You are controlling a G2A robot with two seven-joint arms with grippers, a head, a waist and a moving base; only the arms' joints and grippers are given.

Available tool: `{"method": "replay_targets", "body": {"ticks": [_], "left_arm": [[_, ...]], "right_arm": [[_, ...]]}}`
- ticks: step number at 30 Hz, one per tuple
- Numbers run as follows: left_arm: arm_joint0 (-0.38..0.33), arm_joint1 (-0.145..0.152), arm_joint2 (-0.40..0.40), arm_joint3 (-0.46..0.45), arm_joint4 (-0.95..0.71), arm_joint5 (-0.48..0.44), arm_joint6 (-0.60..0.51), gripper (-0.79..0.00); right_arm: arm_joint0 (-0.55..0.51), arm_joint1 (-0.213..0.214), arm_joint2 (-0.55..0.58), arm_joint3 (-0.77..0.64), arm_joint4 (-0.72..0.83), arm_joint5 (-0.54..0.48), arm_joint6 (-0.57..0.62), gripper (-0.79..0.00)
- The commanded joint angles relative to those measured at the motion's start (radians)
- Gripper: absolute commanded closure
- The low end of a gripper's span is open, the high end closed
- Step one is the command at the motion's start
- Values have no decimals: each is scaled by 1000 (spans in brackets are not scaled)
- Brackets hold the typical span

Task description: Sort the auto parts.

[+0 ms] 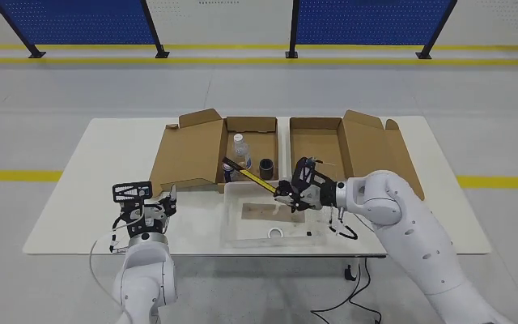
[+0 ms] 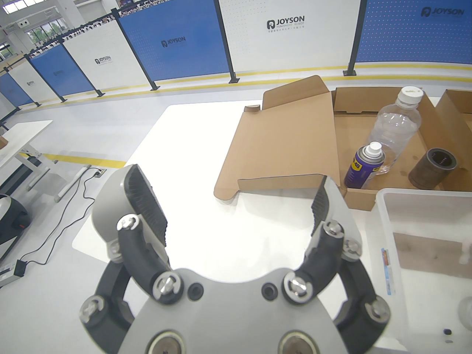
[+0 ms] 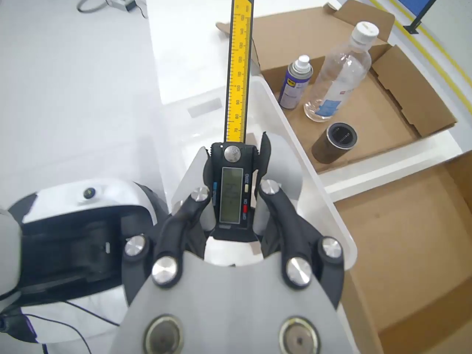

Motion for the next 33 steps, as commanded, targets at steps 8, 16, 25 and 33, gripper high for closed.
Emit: {"method": "replay_targets", "body": {"ticks": [8,16,25,33], "left_arm": [[0,0,0,0,0,0,0,-785],[0,0,0,0,0,0,0,-785],[0,0,0,0,0,0,0,-785],[0,0,0,0,0,0,0,-785]], "right_arm": [[-19,13,26,27,234,-11,29,0],[-30,20,58,38,252,-11,-38,0],[-27,21,66,22,188,8,-104,0],[-31,22,101,7,32,140,-208,0]]}}
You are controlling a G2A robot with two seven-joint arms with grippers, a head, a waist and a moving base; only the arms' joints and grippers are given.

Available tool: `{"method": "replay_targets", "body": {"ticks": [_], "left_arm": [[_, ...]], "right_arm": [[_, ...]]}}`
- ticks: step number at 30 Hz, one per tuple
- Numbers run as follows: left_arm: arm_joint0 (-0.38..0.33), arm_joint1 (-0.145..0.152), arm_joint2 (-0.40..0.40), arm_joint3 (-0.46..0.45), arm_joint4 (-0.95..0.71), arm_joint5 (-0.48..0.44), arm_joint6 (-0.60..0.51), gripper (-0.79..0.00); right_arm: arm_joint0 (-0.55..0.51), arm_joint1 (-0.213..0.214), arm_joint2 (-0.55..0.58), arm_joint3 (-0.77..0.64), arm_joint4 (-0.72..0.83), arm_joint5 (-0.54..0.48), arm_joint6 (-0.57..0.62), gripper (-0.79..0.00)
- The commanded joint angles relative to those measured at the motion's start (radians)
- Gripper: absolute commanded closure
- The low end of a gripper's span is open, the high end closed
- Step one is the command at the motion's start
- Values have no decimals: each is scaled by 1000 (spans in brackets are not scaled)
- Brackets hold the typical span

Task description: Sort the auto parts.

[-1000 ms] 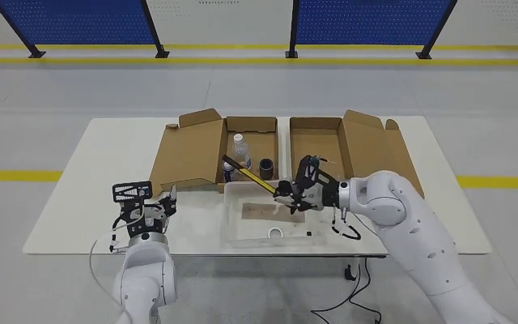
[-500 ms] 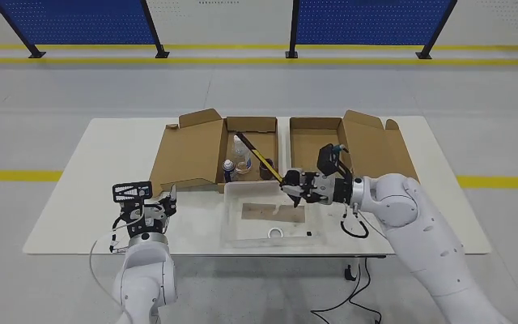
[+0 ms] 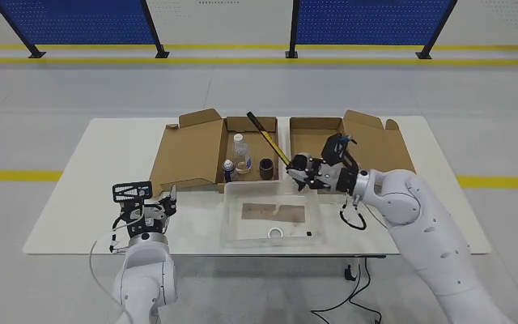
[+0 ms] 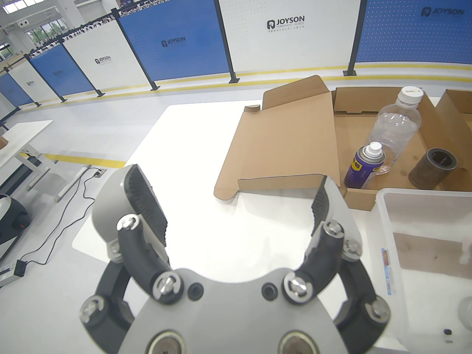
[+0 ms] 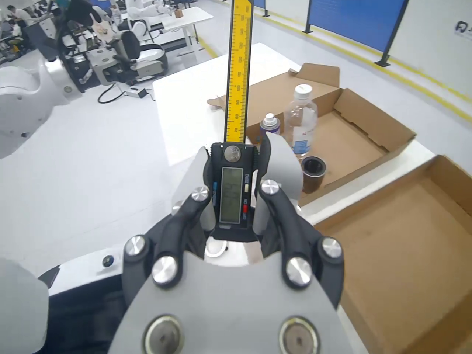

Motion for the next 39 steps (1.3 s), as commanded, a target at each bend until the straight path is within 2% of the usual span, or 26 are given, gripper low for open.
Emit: {"method": "replay_targets", "body": {"ticks": [1,11,24,39], "left_arm": [[0,0,0,0,0,0,0,-785],[0,0,0,0,0,0,0,-785],[0,0,0,0,0,0,0,-785],[0,0,0,0,0,0,0,-785]], "right_arm": [[1,-1,5,3,-19,46,-16,0],[60,-10,37,65,-32,274,-36,0],[228,-38,25,305,-8,507,-9,0],[298,-73,-44,547,11,609,48,0]]}}
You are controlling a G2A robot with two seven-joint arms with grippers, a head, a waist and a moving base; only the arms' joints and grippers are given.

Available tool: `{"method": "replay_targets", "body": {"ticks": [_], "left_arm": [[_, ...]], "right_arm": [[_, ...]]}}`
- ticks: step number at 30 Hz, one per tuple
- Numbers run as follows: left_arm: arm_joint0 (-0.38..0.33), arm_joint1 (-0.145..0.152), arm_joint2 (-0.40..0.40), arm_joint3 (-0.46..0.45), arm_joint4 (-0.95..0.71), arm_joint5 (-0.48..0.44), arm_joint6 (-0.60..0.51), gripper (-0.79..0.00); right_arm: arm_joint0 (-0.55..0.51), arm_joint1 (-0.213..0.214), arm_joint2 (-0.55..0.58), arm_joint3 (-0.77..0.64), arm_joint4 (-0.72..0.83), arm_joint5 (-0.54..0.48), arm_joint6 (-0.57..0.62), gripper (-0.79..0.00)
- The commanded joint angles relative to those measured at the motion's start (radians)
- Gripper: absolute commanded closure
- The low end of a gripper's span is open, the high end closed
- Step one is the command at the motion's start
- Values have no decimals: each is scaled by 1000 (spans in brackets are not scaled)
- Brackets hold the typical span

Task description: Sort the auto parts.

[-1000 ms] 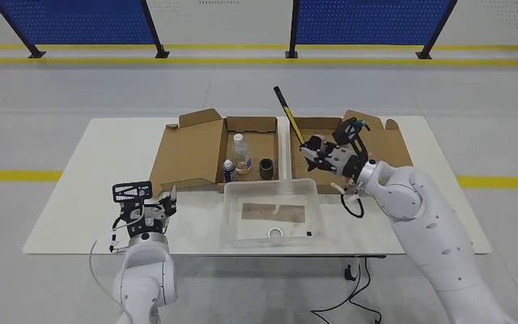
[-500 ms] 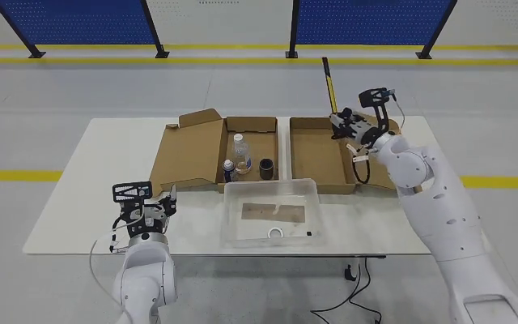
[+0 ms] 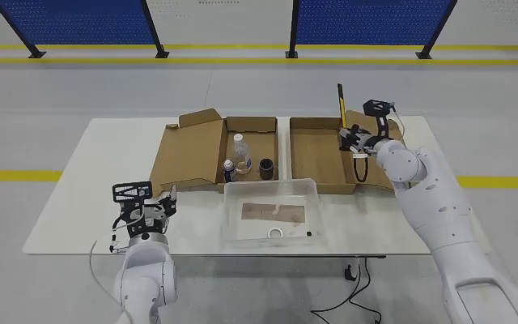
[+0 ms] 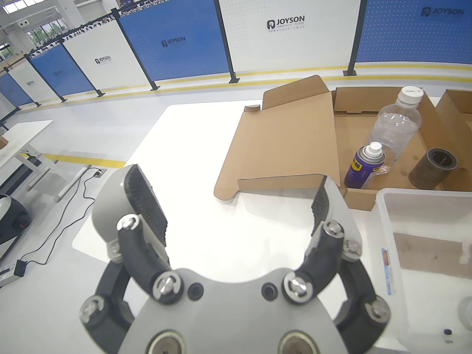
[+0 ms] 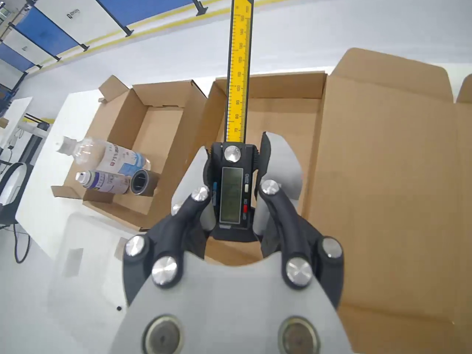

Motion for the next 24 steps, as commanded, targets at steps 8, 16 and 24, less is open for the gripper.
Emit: {"method": "replay_targets", "body": {"ticks": [8,16,24], "left_arm": [[0,0,0,0,0,0,0,-785],[0,0,0,0,0,0,0,-785],[0,0,0,0,0,0,0,-785]], "right_arm": [[34,-24,-57,105,-26,51,54,0],[70,-50,-102,184,-17,55,113,0],[100,-75,-135,252,-4,69,152,0]]}}
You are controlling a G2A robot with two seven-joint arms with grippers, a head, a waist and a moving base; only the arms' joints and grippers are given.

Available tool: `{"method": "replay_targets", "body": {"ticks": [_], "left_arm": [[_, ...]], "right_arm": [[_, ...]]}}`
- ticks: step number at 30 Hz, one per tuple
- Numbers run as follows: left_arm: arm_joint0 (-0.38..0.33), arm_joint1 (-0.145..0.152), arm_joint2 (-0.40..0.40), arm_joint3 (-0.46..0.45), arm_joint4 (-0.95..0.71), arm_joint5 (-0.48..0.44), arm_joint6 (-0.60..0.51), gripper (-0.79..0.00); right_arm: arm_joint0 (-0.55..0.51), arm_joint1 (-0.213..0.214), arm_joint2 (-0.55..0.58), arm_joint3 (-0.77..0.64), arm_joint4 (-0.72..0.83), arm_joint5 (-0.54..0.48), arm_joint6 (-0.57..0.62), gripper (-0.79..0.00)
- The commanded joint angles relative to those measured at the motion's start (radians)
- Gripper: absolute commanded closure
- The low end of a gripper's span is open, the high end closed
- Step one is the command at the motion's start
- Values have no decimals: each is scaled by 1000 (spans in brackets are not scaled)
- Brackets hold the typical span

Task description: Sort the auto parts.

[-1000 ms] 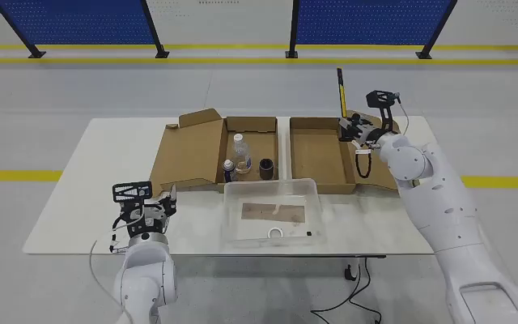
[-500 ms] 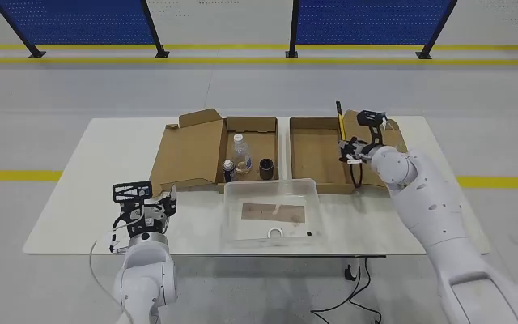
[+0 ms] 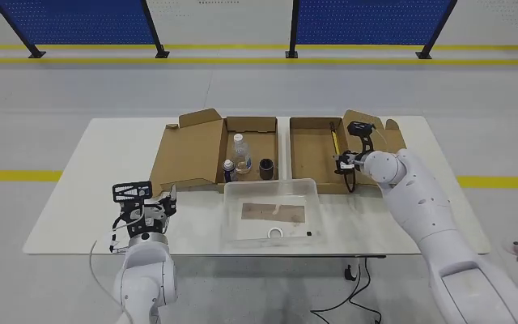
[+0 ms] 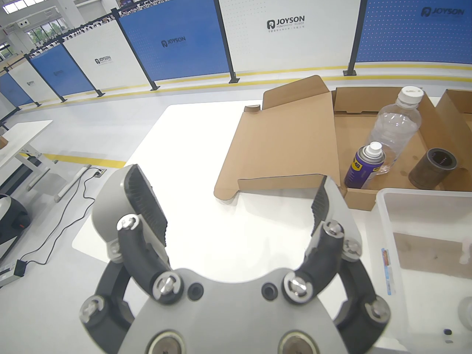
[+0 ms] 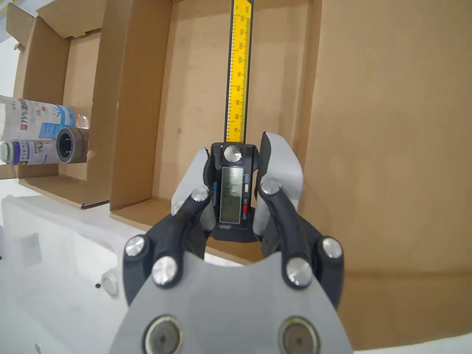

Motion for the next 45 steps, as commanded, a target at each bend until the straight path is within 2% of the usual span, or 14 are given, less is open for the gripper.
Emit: {"method": "replay_targets", "body": {"ticks": [1,7,10,11,15,18,24,27,28,30,31,32,38,45], "left_arm": [[0,0,0,0,0,0,0,-785],[0,0,0,0,0,0,0,-785],[0,0,0,0,0,0,0,-785],[0,0,0,0,0,0,0,-785],[0,0,0,0,0,0,0,-785],[0,0,0,0,0,0,0,-785],[0,0,0,0,0,0,0,-785],[0,0,0,0,0,0,0,-785],[0,0,0,0,0,0,0,-785],[0,0,0,0,0,0,0,-785],[0,0,0,0,0,0,0,-785],[0,0,0,0,0,0,0,-785],[0,0,0,0,0,0,0,-785],[0,0,0,0,0,0,0,-785]], "right_arm": [[6,-5,-6,16,2,-2,7,0],[24,-16,-20,61,-4,-22,18,0],[30,-21,-23,75,-3,-34,18,-179],[31,-22,-25,79,-5,-43,21,-314],[37,-25,-24,92,-5,-57,15,-443],[42,-26,-21,100,-5,-66,10,-496],[51,-25,-16,98,-21,-92,0,-523],[57,-21,-12,64,-40,-117,-6,-573],[61,-18,-8,33,-43,-148,-7,-616],[64,-12,-4,-16,-60,-207,-8,-643],[63,-5,-4,-66,-87,-284,-13,-690],[62,1,-4,-87,-116,-314,-13,-785],[-6,47,52,-328,-228,-416,14,-785],[-141,91,110,-641,-271,-529,154,-785]]}}
